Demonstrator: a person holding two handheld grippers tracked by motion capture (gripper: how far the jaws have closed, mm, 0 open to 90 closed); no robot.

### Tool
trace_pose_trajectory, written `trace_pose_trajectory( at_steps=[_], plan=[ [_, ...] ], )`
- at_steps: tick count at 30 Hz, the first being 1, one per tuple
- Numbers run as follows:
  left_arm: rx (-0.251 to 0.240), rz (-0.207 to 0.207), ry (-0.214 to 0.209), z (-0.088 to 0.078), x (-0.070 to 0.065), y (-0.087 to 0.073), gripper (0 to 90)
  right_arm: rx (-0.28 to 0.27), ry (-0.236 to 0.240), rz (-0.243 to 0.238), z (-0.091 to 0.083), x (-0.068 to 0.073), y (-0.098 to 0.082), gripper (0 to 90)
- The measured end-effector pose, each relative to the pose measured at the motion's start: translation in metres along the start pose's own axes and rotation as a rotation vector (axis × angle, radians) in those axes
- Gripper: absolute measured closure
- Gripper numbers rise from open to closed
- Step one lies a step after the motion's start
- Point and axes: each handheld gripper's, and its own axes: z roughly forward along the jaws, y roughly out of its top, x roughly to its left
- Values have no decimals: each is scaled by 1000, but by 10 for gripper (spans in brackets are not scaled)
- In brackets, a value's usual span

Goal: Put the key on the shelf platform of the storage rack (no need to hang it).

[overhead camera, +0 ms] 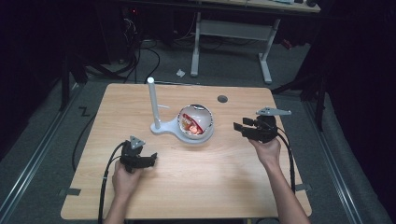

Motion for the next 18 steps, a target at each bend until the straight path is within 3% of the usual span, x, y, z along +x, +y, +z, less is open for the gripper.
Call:
trace_pose_trajectory(
  at_steps=[18],
  plan=[
    [0,0,0,0,0,0,178,-24,-16,71,-17,-18,-28,475]
  ],
)
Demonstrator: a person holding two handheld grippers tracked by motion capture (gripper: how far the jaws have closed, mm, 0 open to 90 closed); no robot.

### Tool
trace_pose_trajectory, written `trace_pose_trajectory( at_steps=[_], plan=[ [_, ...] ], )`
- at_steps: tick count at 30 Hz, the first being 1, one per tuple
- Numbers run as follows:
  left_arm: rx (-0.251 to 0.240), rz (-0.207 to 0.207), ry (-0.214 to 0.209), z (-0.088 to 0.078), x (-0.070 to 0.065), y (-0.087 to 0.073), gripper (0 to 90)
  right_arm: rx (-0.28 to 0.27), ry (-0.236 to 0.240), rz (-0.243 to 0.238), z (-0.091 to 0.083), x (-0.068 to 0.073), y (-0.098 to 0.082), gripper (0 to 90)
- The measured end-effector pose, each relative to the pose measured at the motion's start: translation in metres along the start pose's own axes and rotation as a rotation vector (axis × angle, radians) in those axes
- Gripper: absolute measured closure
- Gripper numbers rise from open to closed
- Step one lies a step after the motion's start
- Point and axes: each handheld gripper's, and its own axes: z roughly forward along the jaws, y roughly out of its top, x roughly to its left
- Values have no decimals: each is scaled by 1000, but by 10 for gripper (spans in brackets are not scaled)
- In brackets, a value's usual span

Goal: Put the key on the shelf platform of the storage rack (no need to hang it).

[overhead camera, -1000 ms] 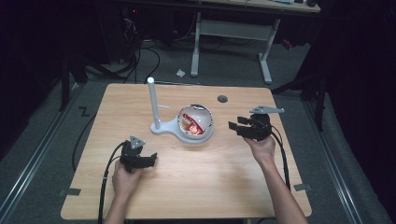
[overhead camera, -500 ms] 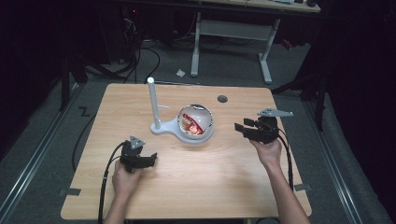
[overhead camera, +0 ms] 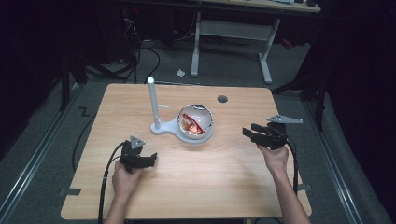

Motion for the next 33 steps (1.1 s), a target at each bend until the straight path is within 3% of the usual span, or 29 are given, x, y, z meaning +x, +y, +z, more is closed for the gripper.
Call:
trace_pose_trajectory(
  at_steps=[15,33],
  plan=[
    [0,0,0,0,0,0,178,11,-2,37,-8,-3,-24,474],
    [0,0,0,0,0,0,178,29,4,80,-3,-6,-48,474]
  ],
)
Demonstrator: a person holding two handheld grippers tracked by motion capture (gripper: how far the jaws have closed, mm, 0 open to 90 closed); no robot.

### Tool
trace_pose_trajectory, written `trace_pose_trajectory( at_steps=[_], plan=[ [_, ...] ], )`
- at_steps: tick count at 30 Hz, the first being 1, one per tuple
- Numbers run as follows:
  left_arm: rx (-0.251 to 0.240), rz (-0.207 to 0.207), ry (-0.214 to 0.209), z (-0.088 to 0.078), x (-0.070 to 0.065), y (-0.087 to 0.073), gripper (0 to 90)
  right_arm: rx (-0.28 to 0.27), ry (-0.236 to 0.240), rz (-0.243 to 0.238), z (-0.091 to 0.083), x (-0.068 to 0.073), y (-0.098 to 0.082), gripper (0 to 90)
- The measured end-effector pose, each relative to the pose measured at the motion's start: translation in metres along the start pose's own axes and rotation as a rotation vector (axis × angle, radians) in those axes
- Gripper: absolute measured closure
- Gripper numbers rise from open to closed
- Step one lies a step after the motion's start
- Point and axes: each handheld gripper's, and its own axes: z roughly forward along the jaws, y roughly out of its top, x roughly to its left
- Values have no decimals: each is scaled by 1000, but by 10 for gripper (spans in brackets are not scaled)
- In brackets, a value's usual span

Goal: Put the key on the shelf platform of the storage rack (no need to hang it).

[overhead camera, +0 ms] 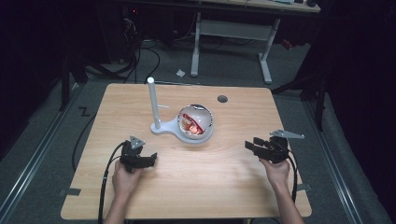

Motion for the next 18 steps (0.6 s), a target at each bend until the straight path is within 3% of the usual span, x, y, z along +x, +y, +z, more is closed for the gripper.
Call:
trace_pose_trajectory(
  at_steps=[18],
  plan=[
    [0,0,0,0,0,0,178,37,13,-3,18,5,-11,474]
  ],
)
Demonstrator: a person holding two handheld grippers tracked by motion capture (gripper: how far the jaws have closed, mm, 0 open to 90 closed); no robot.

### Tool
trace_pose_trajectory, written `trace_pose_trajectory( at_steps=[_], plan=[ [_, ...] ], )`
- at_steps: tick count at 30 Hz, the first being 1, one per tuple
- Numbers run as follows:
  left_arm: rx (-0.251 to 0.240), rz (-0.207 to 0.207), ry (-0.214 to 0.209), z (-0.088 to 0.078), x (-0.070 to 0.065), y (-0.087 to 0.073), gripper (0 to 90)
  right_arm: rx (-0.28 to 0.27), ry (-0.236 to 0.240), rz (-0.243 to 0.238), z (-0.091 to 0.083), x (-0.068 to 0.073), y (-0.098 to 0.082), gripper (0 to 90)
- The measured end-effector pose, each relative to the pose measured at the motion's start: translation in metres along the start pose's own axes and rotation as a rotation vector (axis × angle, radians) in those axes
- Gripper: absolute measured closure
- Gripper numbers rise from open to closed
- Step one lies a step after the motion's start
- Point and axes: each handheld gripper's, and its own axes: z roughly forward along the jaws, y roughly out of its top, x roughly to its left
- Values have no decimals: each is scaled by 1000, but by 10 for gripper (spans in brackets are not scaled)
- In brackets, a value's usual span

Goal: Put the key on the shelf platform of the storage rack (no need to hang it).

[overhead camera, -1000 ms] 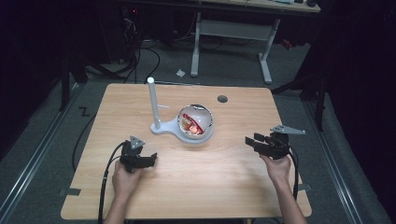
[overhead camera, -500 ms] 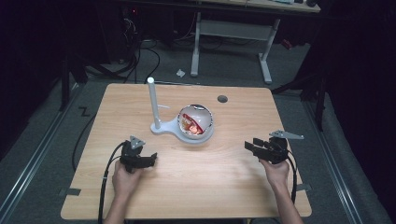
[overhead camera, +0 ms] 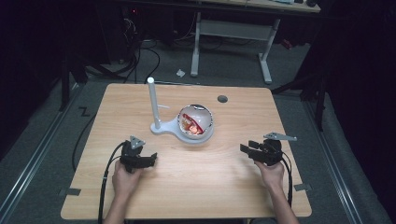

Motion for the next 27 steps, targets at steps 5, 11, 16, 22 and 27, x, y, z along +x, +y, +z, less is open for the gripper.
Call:
trace_pose_trajectory(
  at_steps=[5,11,16,22,27],
  plan=[
    [0,0,0,0,0,0,178,20,-14,-38,9,4,-3,474],
    [-1,-1,0,0,0,0,178,41,-28,-42,15,4,-6,476],
    [-1,-1,0,0,0,0,178,76,-42,-53,24,6,-12,477],
    [0,0,0,0,0,0,178,107,-47,-71,33,5,-16,479],
    [0,0,0,0,0,0,178,116,-62,-93,36,6,-18,479]
  ],
)
